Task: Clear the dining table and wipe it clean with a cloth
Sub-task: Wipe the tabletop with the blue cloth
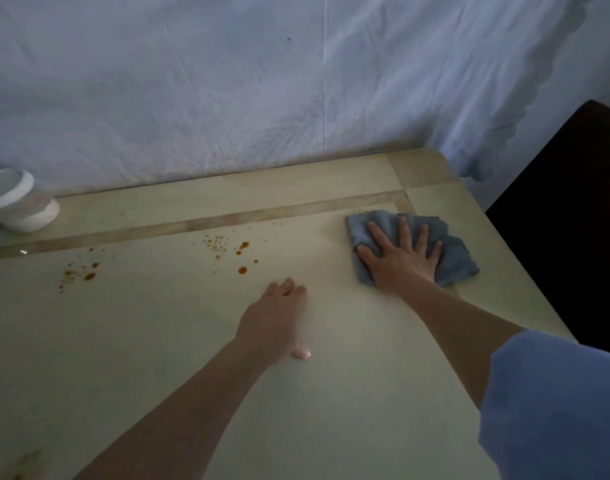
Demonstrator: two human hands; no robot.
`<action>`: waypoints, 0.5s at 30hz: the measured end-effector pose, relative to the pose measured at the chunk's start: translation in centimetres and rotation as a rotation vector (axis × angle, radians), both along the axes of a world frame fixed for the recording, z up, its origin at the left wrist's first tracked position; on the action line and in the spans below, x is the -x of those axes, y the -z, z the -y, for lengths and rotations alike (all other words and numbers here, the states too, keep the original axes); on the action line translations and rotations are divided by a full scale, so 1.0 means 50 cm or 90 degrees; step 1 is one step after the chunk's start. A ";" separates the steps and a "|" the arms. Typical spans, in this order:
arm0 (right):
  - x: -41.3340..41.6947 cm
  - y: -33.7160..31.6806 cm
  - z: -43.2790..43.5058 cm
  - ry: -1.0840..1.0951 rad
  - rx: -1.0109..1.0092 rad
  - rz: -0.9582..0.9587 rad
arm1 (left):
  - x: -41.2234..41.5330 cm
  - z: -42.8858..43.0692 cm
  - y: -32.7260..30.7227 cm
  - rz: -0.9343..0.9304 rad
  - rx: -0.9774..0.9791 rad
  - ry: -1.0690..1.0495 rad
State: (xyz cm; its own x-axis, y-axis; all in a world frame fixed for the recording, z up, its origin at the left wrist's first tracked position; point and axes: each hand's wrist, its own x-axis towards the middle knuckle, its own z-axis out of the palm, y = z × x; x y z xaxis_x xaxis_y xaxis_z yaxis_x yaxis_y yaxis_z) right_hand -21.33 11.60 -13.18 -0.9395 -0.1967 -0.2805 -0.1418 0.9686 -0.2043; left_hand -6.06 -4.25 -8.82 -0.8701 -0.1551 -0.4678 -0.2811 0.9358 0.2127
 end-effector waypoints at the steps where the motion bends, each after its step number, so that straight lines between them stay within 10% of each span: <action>1: 0.004 -0.001 0.016 0.020 -0.006 0.002 | -0.001 0.005 0.002 -0.003 0.006 0.001; 8: -0.065 0.002 0.209 -0.139 0.020 -0.010 | -0.050 0.058 0.005 -0.186 -0.138 -0.141; 15: -0.263 -0.004 0.399 -0.420 0.040 0.012 | -0.130 0.188 -0.001 -0.368 -0.011 -0.296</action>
State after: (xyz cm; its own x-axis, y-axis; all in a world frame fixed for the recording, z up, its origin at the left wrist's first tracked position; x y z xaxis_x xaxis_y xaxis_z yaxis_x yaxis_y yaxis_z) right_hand -8.18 -8.36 -12.96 -0.6110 -0.7458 -0.2654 -0.6974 0.6658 -0.2654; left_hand 0.46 -13.66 -8.76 -0.8245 -0.5645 0.0397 -0.4862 0.7425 0.4607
